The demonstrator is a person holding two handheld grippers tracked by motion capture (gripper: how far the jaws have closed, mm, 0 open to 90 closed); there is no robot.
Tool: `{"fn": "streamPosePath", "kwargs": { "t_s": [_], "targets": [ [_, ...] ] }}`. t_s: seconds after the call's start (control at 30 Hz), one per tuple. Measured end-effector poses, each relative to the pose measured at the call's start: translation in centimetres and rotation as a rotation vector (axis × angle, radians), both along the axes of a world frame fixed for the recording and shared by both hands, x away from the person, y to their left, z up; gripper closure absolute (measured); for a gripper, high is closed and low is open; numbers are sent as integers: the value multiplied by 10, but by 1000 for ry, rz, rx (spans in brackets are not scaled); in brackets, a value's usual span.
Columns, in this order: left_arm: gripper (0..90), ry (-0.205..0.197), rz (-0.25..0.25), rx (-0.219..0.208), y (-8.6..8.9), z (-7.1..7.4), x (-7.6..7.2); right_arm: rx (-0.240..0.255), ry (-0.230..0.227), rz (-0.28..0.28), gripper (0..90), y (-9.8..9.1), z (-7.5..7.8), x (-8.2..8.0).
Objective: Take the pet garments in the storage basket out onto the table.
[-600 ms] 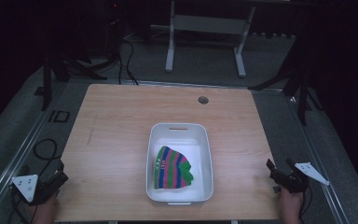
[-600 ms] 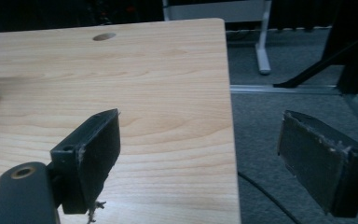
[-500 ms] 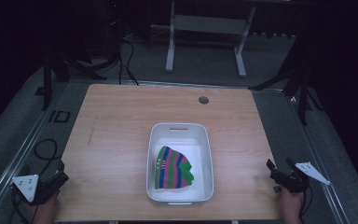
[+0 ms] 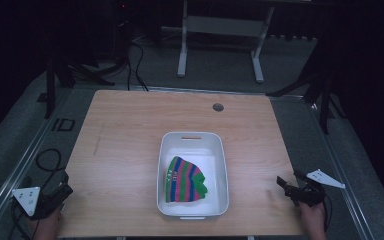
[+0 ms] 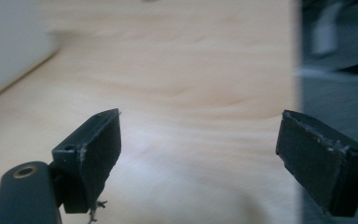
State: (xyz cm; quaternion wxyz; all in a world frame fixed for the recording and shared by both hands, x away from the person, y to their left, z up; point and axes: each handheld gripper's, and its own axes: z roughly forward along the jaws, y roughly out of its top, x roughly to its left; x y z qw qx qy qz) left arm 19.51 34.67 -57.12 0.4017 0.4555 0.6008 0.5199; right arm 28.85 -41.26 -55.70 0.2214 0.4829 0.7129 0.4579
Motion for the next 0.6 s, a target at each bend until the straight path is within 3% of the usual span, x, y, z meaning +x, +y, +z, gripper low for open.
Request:
{"fn": "streamPosePath", "kwargs": {
  "t_s": [0.2, 0.33, 0.47, 0.6],
  "targets": [
    [13, 1, -6, -1, 0, 0, 0, 14, 101, 227, 146, -5, 2, 7],
    [13, 1, -7, -4, 0, 0, 0, -41, 119, 343, 145, 3, 4, 11],
    [13, 4, -14, 0, 0, 0, 0, -109, 122, 422, 131, 16, 6, 14],
    [13, 26, -31, 6, -1, 1, 1, -156, 178, 501, 130, 30, 5, 18]
  ]
}}
